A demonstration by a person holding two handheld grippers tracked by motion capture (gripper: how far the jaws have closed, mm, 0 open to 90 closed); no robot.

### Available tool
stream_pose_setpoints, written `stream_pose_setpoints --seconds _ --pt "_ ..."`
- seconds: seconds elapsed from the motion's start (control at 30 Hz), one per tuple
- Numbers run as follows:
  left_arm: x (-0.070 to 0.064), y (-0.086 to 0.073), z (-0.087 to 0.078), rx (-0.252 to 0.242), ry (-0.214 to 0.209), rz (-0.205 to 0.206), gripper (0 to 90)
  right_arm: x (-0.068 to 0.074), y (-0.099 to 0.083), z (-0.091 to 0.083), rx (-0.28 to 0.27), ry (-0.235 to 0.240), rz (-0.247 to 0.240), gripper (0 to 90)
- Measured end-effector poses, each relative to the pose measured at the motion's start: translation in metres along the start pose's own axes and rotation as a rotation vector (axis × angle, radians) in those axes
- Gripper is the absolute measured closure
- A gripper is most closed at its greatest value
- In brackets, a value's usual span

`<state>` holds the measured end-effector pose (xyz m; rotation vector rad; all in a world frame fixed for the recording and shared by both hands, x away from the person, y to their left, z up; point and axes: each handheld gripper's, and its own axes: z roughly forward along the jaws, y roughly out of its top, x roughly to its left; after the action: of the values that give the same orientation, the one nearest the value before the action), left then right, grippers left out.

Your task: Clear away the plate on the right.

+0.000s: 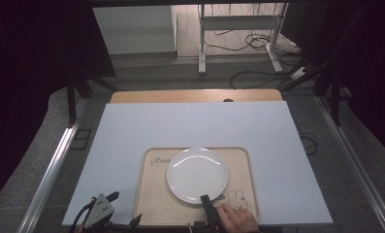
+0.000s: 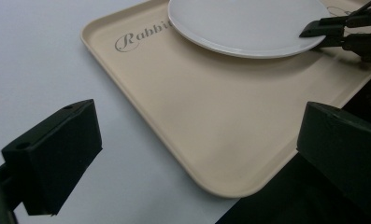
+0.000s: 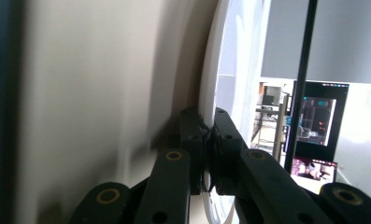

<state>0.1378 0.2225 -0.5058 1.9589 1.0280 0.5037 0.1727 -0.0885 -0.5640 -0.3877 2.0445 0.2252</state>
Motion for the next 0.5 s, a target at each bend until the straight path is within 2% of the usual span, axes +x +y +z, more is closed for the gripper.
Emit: stream_pose_setpoints --seconds 0.27,0.5 --pt "0.0 -0.0001 0.0003 0.002 0.0 0.001 0.0 0.0009 -0.0009 0.0012 -0.003 0.024 0.005 85.1" --pt "-0.0004 -0.0002 0.0009 0.005 0.0 -0.002 0.0 -0.001 -0.0023 0.0015 -0.013 0.041 0.036 84.2"
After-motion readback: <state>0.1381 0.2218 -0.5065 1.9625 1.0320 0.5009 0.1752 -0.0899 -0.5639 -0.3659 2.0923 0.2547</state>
